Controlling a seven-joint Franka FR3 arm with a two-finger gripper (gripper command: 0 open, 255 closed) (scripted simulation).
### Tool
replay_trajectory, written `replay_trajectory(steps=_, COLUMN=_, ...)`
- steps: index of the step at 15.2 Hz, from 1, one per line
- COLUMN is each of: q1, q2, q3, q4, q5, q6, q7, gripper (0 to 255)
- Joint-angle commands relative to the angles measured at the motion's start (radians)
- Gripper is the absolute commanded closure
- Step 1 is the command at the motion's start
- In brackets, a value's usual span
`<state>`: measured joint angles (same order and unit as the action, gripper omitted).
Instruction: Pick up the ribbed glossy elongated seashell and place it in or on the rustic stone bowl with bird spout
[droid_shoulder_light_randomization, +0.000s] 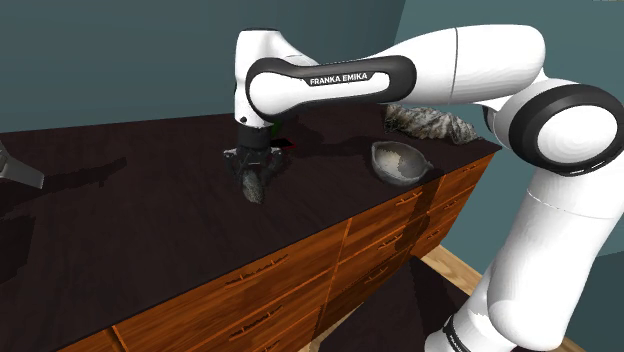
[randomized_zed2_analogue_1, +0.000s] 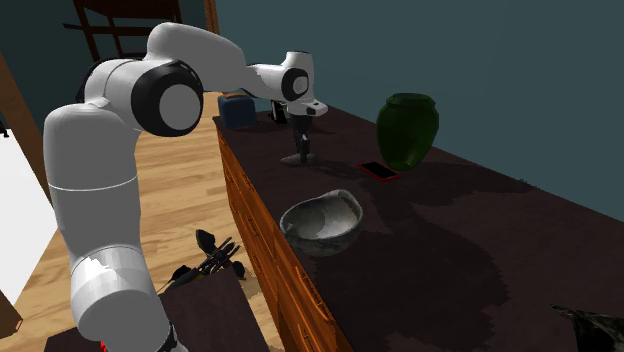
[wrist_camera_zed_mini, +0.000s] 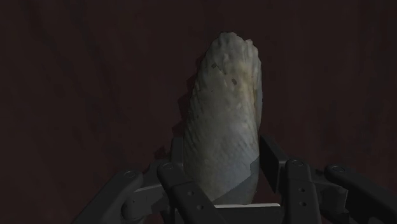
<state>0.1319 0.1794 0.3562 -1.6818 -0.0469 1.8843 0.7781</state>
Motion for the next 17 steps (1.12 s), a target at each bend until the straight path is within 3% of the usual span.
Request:
replay_trajectory(steps=1, q1=0.0, q2=0.0, q3=0.0, q4=0.0, q5=0.0, q6=0.0, q7=0.0, gripper=255)
replay_trajectory(steps=7, q1=0.0, q2=0.0, q3=0.0, q4=0.0, q5=0.0, q6=0.0, q7=0.0, gripper=255)
replay_trajectory(steps=17, q1=0.004, q2=0.0, q3=0.003, q4=0.134, q5=0.001, q6=-0.134, q7=0.0, gripper=255)
